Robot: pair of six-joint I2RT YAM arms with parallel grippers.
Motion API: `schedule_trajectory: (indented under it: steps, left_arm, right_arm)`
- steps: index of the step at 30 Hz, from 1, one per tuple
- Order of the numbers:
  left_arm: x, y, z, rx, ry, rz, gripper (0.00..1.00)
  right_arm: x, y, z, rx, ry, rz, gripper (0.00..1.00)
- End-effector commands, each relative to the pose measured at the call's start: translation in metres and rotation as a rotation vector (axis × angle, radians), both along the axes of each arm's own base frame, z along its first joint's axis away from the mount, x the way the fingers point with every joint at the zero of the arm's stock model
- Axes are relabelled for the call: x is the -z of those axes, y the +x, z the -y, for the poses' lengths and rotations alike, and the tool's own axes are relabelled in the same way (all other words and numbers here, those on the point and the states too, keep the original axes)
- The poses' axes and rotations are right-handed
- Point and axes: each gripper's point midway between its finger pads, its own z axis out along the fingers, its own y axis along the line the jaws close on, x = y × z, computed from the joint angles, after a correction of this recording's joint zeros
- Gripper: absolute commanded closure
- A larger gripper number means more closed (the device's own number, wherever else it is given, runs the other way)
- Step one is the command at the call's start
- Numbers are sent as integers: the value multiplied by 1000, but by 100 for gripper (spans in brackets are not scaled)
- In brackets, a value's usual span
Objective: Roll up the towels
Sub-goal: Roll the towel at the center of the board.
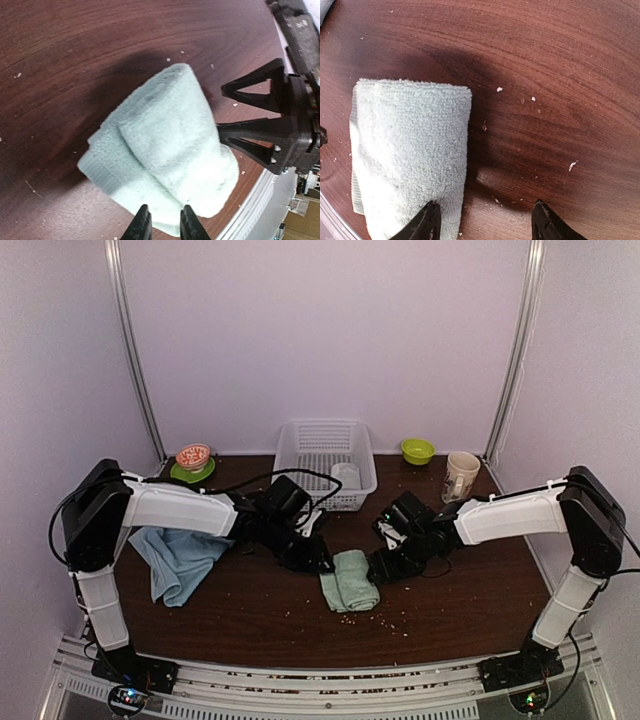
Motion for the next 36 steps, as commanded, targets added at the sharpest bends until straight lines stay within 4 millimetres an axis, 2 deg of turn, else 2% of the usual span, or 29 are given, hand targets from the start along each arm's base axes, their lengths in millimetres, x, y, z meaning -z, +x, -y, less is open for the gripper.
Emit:
schedule_trajectory:
  steps: [1,9,17,28,36]
  left_arm:
    - [23,8,-18,-26,106,34,82]
    - [48,4,-11,3,146,3,91]
    - [52,0,-4,18,138,0,100]
    - [50,-4,-6,11,128,-3,100]
    - [47,-7,-10,13,126,0,100]
  right_arm:
    - [-1,4,-2,-7,-29,19,38]
    - [-4,4,-6,-12,-38,25,38]
    - [-10,1,-22,-35,-10,18,38]
    - [-23,1,-50,-37,82,17,37]
    - [-14,-1,-62,-47,68,3,37]
